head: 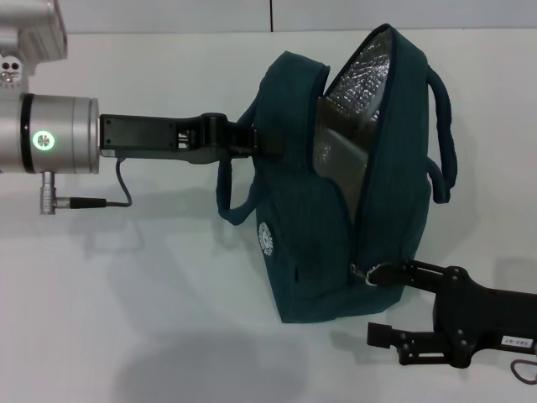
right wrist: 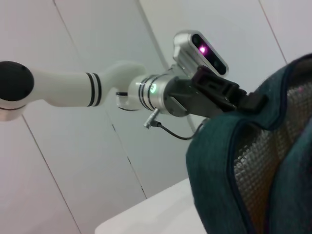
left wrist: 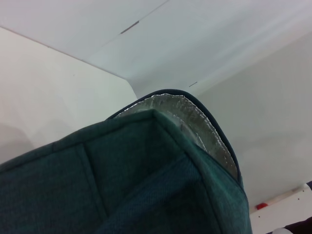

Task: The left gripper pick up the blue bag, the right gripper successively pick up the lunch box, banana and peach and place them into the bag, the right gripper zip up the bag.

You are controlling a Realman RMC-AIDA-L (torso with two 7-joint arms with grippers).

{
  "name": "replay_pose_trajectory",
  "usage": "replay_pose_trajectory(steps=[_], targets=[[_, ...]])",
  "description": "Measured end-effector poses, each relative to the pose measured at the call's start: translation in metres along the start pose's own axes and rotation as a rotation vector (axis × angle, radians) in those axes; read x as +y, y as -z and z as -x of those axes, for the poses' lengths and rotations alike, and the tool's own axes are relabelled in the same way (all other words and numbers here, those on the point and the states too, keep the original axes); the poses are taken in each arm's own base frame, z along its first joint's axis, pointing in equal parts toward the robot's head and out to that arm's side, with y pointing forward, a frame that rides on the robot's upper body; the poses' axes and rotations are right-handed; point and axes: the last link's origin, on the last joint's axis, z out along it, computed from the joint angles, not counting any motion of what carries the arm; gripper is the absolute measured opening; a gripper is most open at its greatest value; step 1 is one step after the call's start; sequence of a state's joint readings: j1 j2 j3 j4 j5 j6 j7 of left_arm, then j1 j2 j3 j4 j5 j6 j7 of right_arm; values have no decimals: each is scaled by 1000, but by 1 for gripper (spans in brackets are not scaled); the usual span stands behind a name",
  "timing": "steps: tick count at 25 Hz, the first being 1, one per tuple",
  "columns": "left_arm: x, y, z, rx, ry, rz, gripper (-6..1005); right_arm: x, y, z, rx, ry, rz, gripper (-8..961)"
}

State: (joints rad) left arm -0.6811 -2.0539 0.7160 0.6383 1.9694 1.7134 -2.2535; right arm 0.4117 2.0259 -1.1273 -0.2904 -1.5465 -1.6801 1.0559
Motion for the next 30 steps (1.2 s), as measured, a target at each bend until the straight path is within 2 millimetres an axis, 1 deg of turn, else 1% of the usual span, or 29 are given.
replay_pose_trajectory(steps=[6, 11, 16, 22, 30], targets=[[0, 1, 0, 2, -2, -1, 31, 5, 6, 0, -24, 12, 10, 869], [1, 1, -2, 2, -5, -3, 31, 13, 3, -1, 7, 6, 91, 869], [1, 1, -2, 4, -6, -4, 31, 16, 2, -3, 18, -8, 102, 870], [1, 1, -2, 4, -6, -4, 31, 16, 9, -4, -7, -14, 65, 870], [1, 1, -2, 3, -5, -2, 31, 5, 13, -8, -4, -24, -26, 870]])
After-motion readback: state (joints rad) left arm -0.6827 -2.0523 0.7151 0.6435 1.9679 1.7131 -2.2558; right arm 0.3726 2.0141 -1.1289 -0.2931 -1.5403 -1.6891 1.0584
